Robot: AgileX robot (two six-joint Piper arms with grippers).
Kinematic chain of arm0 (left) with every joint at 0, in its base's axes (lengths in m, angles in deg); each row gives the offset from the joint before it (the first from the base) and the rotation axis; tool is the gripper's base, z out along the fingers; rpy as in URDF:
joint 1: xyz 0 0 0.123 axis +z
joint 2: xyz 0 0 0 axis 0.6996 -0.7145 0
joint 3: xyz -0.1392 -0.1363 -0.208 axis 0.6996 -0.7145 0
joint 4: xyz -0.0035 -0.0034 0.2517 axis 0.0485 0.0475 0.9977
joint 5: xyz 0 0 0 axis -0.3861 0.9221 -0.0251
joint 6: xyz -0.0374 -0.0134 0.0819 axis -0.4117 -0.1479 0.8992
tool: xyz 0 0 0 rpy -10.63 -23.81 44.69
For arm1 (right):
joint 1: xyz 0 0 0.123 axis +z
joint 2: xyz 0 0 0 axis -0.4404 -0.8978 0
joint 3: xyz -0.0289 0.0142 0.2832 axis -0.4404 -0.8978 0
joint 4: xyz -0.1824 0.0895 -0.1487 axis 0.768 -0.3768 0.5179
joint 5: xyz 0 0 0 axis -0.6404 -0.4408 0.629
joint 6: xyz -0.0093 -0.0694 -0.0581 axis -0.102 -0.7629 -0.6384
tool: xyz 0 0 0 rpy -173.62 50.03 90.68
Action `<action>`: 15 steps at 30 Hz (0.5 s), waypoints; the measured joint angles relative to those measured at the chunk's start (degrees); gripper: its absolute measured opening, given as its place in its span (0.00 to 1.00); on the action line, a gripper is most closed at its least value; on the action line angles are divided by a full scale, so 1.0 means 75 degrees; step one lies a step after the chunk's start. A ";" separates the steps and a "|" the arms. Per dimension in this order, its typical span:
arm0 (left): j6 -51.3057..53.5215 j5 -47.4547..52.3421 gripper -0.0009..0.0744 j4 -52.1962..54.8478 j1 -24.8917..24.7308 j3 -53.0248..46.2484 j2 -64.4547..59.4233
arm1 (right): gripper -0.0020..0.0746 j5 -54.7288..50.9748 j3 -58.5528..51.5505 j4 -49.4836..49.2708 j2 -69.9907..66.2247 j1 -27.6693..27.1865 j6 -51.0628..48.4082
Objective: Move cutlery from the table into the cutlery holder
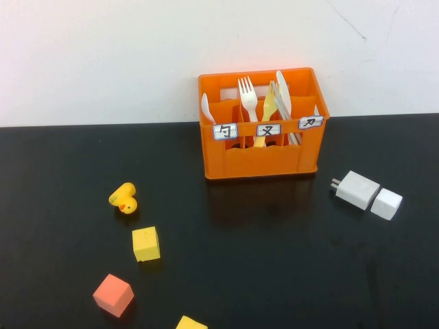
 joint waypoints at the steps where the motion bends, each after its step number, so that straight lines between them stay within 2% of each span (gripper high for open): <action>1: 0.0015 0.0000 0.01 0.0000 0.0000 0.0000 0.0000 | 0.02 0.0000 0.0000 0.0000 0.0000 0.0000 0.0000; 15: 0.0382 0.0013 0.01 0.0000 0.0000 0.0000 0.0000 | 0.02 0.0000 0.0000 0.0000 0.0000 0.0000 0.0000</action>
